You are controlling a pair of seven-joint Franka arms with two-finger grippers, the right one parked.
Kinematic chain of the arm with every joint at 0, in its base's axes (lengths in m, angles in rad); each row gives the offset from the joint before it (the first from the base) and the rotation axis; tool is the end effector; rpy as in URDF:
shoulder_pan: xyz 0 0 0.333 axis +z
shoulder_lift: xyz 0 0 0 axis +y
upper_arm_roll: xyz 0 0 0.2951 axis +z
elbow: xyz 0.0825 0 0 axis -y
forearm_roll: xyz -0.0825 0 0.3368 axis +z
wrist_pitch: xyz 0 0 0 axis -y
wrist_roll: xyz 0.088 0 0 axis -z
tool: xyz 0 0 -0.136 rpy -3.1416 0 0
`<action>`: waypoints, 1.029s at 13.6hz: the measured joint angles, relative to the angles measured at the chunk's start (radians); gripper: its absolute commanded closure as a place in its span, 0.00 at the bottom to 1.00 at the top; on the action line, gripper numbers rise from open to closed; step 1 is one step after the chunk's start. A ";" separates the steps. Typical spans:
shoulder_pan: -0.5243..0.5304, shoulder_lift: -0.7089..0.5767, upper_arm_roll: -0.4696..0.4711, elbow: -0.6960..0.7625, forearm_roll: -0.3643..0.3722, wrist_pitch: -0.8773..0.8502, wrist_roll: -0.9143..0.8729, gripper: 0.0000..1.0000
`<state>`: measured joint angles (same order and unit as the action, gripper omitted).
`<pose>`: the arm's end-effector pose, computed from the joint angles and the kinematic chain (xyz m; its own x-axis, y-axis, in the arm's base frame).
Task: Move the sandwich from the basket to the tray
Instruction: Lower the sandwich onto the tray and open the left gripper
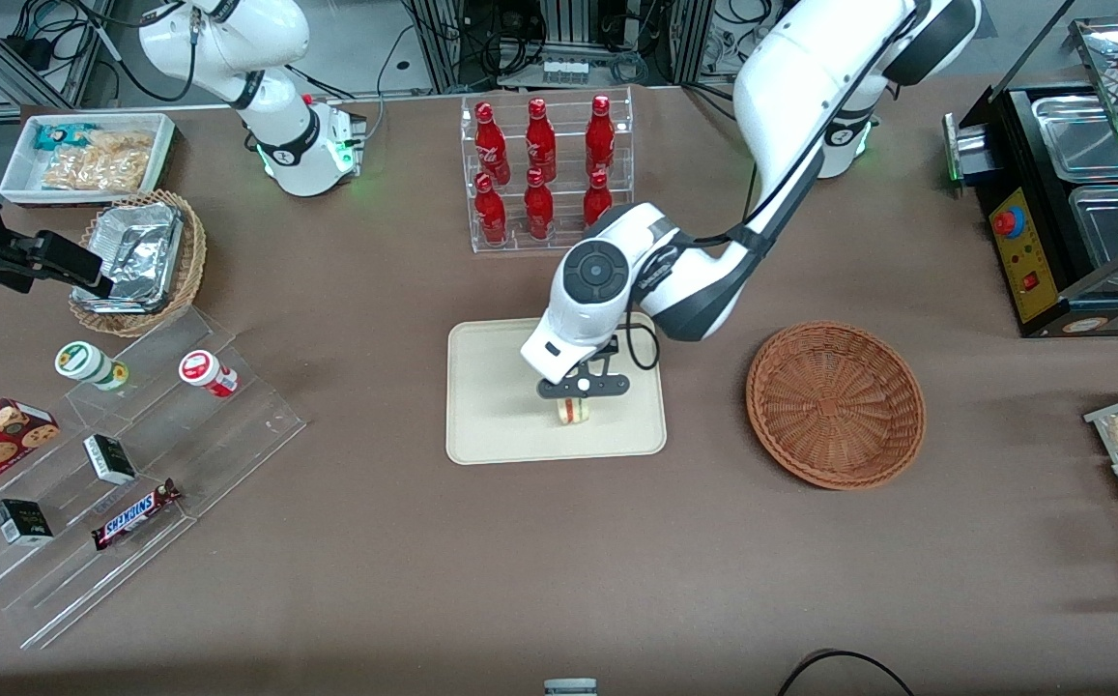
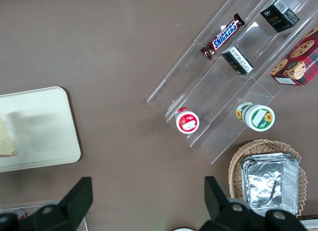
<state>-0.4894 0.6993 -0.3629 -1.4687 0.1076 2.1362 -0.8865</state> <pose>0.4705 -0.4691 0.2681 0.9936 0.0519 -0.1002 0.0617 -0.9934 0.0969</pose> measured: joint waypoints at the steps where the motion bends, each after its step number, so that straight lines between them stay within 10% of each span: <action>1: -0.007 0.010 0.000 0.004 0.005 0.002 -0.004 0.99; 9: -0.036 0.049 0.000 0.008 0.011 0.020 -0.007 0.91; 14: -0.037 0.077 0.001 0.009 0.030 0.058 -0.007 0.38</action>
<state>-0.5268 0.7764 -0.3619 -1.4598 0.1372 2.1944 -0.8937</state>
